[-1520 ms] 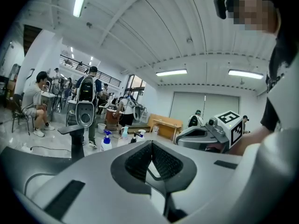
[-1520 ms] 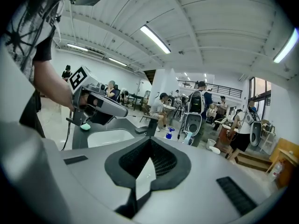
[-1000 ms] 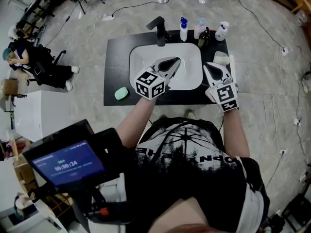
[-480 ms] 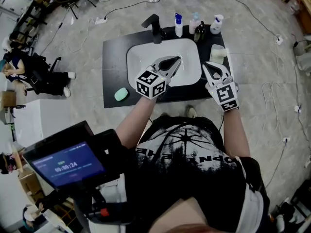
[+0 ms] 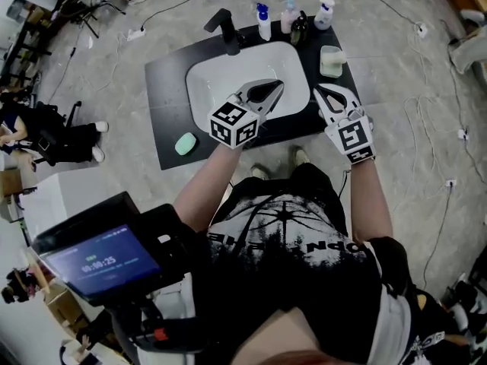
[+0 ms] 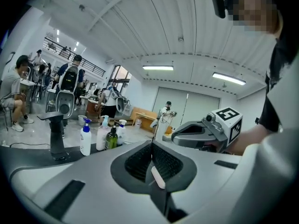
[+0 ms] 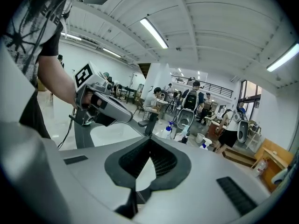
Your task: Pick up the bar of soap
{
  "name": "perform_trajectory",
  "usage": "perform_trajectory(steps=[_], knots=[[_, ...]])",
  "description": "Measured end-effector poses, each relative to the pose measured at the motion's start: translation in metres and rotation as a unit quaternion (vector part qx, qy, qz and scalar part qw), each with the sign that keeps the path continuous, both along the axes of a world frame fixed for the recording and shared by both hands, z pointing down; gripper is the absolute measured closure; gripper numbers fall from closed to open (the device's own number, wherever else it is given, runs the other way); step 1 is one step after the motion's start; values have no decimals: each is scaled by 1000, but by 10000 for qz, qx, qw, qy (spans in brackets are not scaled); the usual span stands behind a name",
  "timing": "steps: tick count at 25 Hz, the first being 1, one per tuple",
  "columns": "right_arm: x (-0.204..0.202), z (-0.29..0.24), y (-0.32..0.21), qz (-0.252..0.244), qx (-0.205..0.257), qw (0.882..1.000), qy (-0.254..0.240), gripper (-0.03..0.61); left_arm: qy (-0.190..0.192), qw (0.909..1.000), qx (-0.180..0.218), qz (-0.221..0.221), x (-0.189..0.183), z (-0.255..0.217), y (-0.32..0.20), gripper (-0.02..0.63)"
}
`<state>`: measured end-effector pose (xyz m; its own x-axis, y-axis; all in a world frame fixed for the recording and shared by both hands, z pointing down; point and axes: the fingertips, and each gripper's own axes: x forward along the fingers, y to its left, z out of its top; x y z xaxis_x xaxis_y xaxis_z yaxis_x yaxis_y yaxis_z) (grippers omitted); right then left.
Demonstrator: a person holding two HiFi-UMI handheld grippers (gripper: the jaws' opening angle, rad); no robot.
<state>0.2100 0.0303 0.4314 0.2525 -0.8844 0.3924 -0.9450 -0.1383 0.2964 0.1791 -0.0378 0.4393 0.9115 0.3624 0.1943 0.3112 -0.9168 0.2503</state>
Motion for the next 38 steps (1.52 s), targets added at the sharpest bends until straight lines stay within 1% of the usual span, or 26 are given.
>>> perform_trajectory(steps=[4,7,14,17,20,23,30,34,36,38], knots=[[1,3,-1,78,-121,9999,-80,563,-110,9997,-64,185,1,4,3,603],[10,8,4,38,-194,9997,-126,563,-176,9995,-76,261,11,10,11,603],[57,21,11,-178,-414,9989,-117,563,-313,9990,-85,291,60,17,25,603],[79,28,12,-351,-554,9978,-132,563,-381,9988,-127,273,84,23,31,603],[96,41,11,-598,-720,9955,-148,563,-533,9979,-180,331,104,33,38,603],[117,50,14,-723,-865,9935,-182,563,-642,9969,-246,373,125,44,46,603],[153,69,12,-884,-1109,9896,-249,561,-754,9965,-275,232,162,61,44,602],[168,78,8,-984,-1174,9878,-275,558,-855,9957,-281,202,175,69,45,603],[177,84,7,-1005,-1250,9867,-277,509,-910,9953,-274,196,181,75,46,603],[183,93,5,-1070,-1394,9841,-265,486,-955,9949,-286,170,187,81,47,602]])
